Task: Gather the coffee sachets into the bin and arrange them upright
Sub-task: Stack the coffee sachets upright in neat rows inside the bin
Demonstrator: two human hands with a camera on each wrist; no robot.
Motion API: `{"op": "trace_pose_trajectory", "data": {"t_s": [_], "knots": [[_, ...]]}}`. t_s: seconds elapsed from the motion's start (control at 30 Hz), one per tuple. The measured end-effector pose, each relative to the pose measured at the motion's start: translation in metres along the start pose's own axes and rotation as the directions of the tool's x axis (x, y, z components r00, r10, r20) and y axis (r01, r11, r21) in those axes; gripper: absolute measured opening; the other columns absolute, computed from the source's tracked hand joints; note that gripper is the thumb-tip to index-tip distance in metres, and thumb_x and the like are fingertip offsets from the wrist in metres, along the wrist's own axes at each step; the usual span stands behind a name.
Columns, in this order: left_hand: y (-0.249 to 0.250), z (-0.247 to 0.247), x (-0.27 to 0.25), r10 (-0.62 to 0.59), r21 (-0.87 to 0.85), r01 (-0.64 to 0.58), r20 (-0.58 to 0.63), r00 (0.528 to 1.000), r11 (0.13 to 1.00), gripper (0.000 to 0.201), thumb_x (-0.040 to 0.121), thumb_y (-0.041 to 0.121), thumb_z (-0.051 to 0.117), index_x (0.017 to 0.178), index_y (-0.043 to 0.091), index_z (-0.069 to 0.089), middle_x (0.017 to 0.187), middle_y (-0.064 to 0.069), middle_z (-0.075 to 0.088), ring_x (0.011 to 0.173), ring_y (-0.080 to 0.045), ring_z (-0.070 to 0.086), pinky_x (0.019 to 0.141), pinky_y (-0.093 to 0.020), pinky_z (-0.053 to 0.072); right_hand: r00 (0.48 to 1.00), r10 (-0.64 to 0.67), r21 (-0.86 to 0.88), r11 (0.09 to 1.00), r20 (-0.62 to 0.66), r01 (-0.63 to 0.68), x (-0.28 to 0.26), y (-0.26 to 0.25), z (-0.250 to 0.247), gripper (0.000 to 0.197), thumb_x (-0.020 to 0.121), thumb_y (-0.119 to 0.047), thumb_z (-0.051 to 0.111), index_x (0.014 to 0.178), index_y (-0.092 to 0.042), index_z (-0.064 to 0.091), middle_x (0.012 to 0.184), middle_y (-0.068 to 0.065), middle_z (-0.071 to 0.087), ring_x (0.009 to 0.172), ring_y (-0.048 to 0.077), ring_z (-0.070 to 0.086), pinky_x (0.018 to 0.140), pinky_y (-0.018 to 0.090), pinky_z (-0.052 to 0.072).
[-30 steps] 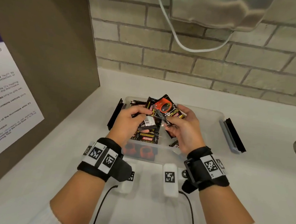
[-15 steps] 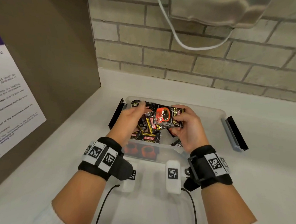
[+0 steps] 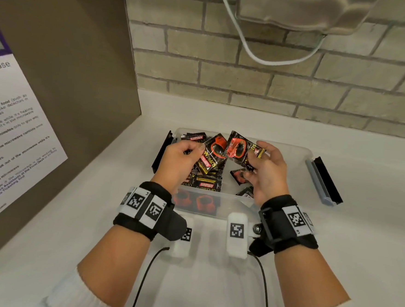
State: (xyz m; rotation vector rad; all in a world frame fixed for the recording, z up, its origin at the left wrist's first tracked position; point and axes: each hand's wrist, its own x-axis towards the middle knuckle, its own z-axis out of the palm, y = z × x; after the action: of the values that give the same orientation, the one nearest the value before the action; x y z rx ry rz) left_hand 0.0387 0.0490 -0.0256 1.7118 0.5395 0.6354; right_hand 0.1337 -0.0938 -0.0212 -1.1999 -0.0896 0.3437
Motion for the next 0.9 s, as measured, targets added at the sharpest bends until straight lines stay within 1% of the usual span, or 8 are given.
{"op": "trace_pose_trajectory", "data": {"t_s": [0.1,0.27,0.37,0.47,0.57,0.7,0.77,0.9], "knots": [[-0.001,0.002,0.001,0.02,0.01,-0.02,-0.065,0.998,1.0,0.018,0.091,0.023,0.057,0.099,0.009,0.067,0.103,-0.002,0.065,0.1,-0.013,0.058,0.09,-0.022,0.041,0.999,0.007,0.061,0.998,0.052,-0.011,-0.002,-0.001,0.002,0.035,0.087,0.007,0.055,0.115,-0.013,0.052,0.091,0.0,0.061,0.075,0.013,0.056,0.043,0.018,0.043],[-0.004,0.003,0.002,0.024,0.016,-0.023,-0.111,0.994,1.0,0.021,0.092,0.025,0.056,0.102,0.009,0.065,0.104,-0.002,0.065,0.098,-0.011,0.057,0.084,-0.018,0.042,0.988,-0.017,0.228,0.973,0.157,-0.02,-0.002,-0.002,0.001,0.028,0.09,0.008,0.044,0.107,-0.011,0.055,0.095,0.004,0.062,0.081,0.015,0.06,0.059,0.02,0.049],[-0.005,0.003,0.004,0.013,-0.002,-0.014,-0.116,0.993,1.0,0.018,0.092,0.027,0.056,0.098,0.013,0.065,0.1,-0.002,0.065,0.095,-0.013,0.058,0.08,-0.017,0.044,0.985,-0.038,0.186,0.982,0.167,0.006,-0.003,-0.003,0.001,0.044,0.086,0.016,0.042,0.123,-0.008,0.049,0.098,0.008,0.062,0.083,0.013,0.06,0.071,0.019,0.047],[-0.004,0.002,0.003,-0.005,-0.031,0.002,-0.095,0.996,1.0,0.016,0.091,0.027,0.057,0.094,0.013,0.066,0.097,-0.002,0.067,0.095,-0.016,0.061,0.086,-0.026,0.048,0.983,-0.035,0.125,0.992,0.179,0.013,-0.004,-0.004,0.001,0.039,0.084,0.013,0.049,0.118,-0.004,0.055,0.095,0.007,0.066,0.08,0.015,0.062,0.072,0.025,0.046],[0.0,-0.001,0.001,0.018,-0.008,-0.019,-0.039,0.999,1.0,0.018,0.091,0.024,0.057,0.098,0.012,0.068,0.097,0.001,0.066,0.095,-0.014,0.061,0.09,-0.027,0.047,0.978,-0.018,0.183,0.983,0.206,-0.02,-0.008,-0.007,0.001,0.032,0.088,0.009,0.045,0.109,-0.008,0.062,0.092,0.006,0.067,0.083,0.021,0.063,0.072,0.031,0.052],[0.009,-0.009,0.002,0.147,0.206,-0.153,0.046,0.988,0.966,0.022,0.089,0.025,0.061,0.102,0.01,0.069,0.094,0.006,0.064,0.082,0.0,0.056,0.071,-0.004,0.041,0.972,-0.035,0.21,0.978,0.233,-0.015,-0.009,-0.007,0.0,0.048,0.092,0.008,0.043,0.134,-0.016,0.046,0.105,0.007,0.062,0.085,0.017,0.066,0.071,0.032,0.058],[0.017,-0.013,0.003,0.172,0.32,-0.192,0.09,0.981,0.928,0.023,0.084,0.03,0.066,0.098,0.013,0.07,0.088,0.01,0.062,0.077,0.005,0.054,0.068,-0.004,0.038,0.975,-0.029,0.199,0.98,0.219,-0.015,-0.009,-0.006,0.0,0.054,0.088,0.009,0.05,0.136,-0.013,0.041,0.105,0.011,0.063,0.08,0.016,0.07,0.065,0.03,0.059],[0.035,-0.024,0.012,0.187,0.492,-0.303,0.272,0.944,0.816,0.019,0.077,0.031,0.073,0.083,0.014,0.071,0.076,0.014,0.056,0.069,0.003,0.051,0.06,-0.004,0.035,0.968,-0.067,-0.075,0.993,0.242,0.087,-0.011,-0.015,0.003,0.042,0.078,0.004,0.065,0.117,-0.006,0.057,0.09,0.009,0.067,0.07,0.015,0.069,0.074,0.044,0.055]]}}
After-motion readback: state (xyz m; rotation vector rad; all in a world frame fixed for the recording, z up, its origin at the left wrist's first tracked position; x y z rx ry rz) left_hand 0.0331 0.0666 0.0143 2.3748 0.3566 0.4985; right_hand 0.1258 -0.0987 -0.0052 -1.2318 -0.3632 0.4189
